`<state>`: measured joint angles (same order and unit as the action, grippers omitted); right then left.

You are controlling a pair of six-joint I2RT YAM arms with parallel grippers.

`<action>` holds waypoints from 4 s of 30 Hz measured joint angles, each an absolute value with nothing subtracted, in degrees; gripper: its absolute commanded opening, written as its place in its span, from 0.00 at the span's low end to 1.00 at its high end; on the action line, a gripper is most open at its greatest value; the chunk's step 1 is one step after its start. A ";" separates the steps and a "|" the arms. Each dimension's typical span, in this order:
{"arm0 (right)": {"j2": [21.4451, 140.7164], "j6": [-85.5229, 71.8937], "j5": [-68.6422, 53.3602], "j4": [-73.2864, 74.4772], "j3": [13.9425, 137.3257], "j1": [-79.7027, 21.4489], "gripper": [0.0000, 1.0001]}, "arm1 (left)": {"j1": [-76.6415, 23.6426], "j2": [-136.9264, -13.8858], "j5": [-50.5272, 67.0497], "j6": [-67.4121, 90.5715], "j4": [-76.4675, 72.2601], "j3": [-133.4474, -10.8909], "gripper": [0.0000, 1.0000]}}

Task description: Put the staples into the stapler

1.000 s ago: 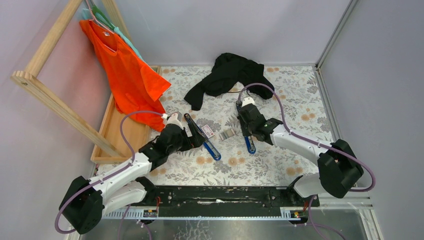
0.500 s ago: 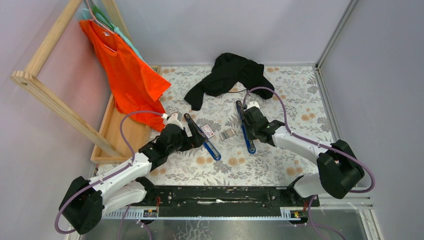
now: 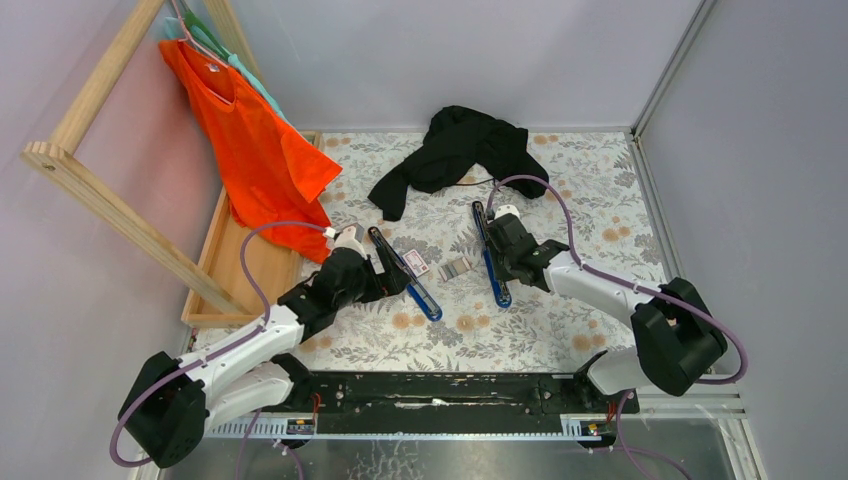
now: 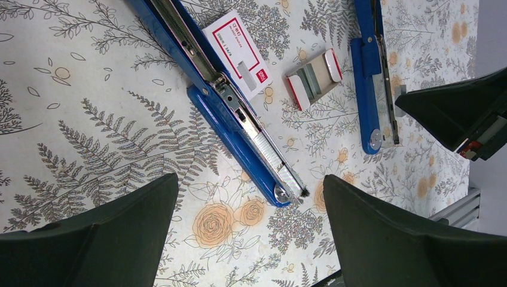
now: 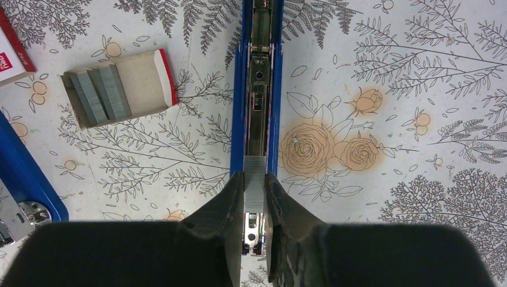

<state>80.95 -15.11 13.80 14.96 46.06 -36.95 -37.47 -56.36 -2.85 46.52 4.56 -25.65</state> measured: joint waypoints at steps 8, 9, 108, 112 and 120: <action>82.13 -15.31 12.71 14.96 45.89 -36.67 0.15 | -37.47 -56.36 -2.85 46.54 4.56 -25.65 0.98; 82.28 -15.31 12.53 14.98 45.89 -36.67 0.15 | -37.47 -56.36 -2.85 46.54 4.56 -25.65 0.98; 86.61 -16.78 13.76 18.00 49.06 -32.84 0.52 | -37.47 -56.64 -2.79 46.54 4.54 -25.65 0.98; 85.34 -17.28 13.34 19.53 48.29 -32.84 0.52 | -37.47 -56.71 -2.74 46.54 4.49 -25.65 0.98; 84.09 -18.02 11.60 21.69 47.62 -32.84 0.53 | -37.47 -57.32 -2.31 46.54 4.25 -26.02 0.98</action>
<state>84.09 -18.02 11.60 21.69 47.62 -32.84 -37.47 -57.32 -2.31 46.54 4.25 -26.02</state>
